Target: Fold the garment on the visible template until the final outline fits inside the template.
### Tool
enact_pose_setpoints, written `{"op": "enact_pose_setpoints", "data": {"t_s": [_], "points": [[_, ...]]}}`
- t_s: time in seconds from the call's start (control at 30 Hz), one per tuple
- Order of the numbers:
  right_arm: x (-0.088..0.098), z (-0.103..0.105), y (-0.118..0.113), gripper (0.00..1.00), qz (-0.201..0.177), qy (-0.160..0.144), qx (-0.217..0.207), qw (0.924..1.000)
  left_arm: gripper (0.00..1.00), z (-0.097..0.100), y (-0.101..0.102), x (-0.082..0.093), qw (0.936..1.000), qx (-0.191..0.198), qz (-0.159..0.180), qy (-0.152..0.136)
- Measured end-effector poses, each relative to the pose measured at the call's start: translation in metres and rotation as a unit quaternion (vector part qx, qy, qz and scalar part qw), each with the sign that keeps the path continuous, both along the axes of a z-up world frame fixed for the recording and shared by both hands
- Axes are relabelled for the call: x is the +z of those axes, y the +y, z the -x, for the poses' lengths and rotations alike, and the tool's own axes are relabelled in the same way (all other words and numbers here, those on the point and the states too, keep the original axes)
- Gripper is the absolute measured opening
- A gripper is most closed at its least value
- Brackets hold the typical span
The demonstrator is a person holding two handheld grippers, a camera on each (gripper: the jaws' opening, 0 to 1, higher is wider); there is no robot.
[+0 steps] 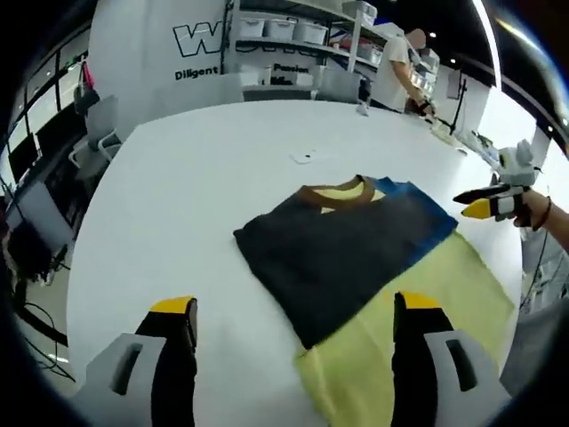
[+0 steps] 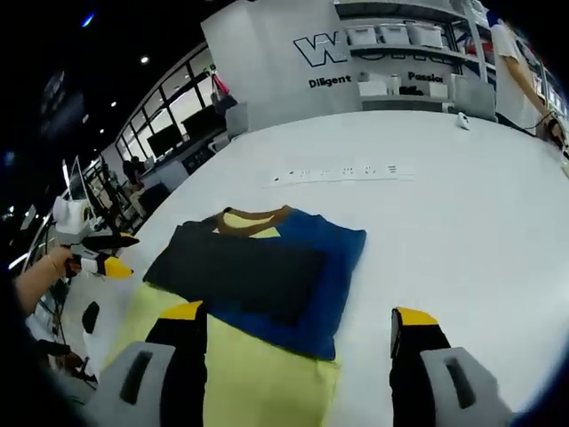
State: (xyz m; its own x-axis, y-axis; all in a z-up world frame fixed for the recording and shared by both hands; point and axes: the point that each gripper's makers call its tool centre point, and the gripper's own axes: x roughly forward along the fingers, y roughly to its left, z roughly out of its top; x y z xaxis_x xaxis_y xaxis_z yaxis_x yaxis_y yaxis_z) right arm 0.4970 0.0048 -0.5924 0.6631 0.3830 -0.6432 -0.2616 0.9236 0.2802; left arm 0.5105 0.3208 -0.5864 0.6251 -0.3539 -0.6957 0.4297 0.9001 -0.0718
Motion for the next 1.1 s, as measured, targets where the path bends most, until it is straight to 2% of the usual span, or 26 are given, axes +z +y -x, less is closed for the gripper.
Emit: {"op": "enact_pose_setpoints", "data": {"t_s": [0.13, 0.23, 0.33, 0.53, 0.63, 0.77, 0.93, 1.1], "points": [[0.003, 0.013, 0.003, 0.9, -0.002, 0.005, 0.007, 1.0, 0.92, 0.015, 0.002, 0.003, 0.9999, -0.006, -0.01, -0.002], [0.006, 0.025, 0.005, 0.9, -0.004, 0.006, 0.005, 1.0, 0.91, 0.026, 0.002, 0.006, 0.9998, -0.011, -0.008, -0.011], [0.008, 0.034, 0.007, 0.89, -0.005, 0.006, 0.003, 1.0, 0.9, 0.036, 0.006, 0.004, 0.9996, -0.016, -0.021, -0.006], [0.011, 0.056, 0.013, 0.89, -0.005, 0.004, 0.017, 0.9998, 0.9, 0.056, 0.003, 0.006, 0.9999, -0.012, -0.009, -0.003], [0.008, 0.072, 0.016, 0.88, -0.006, 0.014, 0.025, 0.9996, 0.88, 0.068, 0.002, 0.006, 0.9999, -0.009, -0.005, 0.0], [0.003, 0.091, 0.015, 0.87, 0.015, 0.017, 0.035, 0.9991, 0.87, 0.082, 0.003, 0.009, 1.0, 0.002, 0.004, 0.0], [-0.005, 0.117, 0.016, 0.86, 0.021, 0.034, 0.049, 0.998, 0.85, 0.104, 0.003, 0.008, 0.9999, 0.005, 0.009, 0.009], [-0.012, 0.134, 0.014, 0.85, 0.022, 0.047, 0.052, 0.9973, 0.84, 0.125, 0.003, 0.007, 0.9997, 0.008, 0.016, 0.019]]}}
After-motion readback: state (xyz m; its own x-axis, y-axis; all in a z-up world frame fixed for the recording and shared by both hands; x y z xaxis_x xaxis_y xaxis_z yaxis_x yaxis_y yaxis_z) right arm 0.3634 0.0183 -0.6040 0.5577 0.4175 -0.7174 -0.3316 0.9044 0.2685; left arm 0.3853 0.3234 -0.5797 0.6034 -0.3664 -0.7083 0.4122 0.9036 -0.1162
